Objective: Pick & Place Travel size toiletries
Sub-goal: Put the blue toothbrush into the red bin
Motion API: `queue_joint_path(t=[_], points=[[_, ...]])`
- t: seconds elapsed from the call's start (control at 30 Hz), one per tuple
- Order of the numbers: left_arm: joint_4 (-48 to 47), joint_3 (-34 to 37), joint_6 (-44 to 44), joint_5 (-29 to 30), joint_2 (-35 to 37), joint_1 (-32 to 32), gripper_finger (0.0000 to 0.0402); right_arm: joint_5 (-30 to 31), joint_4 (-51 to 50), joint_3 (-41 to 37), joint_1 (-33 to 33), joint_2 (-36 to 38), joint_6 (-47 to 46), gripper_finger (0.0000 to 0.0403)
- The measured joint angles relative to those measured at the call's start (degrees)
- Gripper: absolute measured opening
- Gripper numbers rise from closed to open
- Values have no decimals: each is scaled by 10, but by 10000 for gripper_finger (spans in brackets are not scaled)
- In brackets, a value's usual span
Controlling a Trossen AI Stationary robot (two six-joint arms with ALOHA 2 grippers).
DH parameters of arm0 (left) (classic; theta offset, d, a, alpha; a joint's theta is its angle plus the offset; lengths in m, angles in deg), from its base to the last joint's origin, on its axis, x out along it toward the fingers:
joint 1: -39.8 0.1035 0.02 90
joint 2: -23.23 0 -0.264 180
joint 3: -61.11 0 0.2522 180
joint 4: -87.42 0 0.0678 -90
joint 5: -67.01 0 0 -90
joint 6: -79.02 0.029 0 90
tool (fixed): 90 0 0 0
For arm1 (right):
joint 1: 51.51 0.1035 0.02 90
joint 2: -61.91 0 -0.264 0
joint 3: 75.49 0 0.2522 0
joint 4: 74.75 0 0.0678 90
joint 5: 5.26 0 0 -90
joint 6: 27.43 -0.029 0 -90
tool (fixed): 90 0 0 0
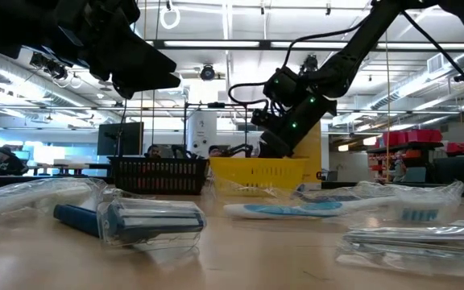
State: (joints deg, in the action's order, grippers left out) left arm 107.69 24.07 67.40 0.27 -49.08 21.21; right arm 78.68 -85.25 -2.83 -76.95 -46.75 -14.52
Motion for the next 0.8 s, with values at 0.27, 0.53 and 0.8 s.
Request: queue_joint_path(t=[0.27, 0.53, 0.8], points=[[0, 0, -2, 0, 0, 0, 212, 30, -11, 0, 26, 34, 0, 188], [1, 0, -2, 0, 0, 0, 212, 60, -136, 1, 77, 149, -103, 173], [3, 0, -2, -1, 0, 0, 212, 54, -407, 1, 148, 232, -334, 154]])
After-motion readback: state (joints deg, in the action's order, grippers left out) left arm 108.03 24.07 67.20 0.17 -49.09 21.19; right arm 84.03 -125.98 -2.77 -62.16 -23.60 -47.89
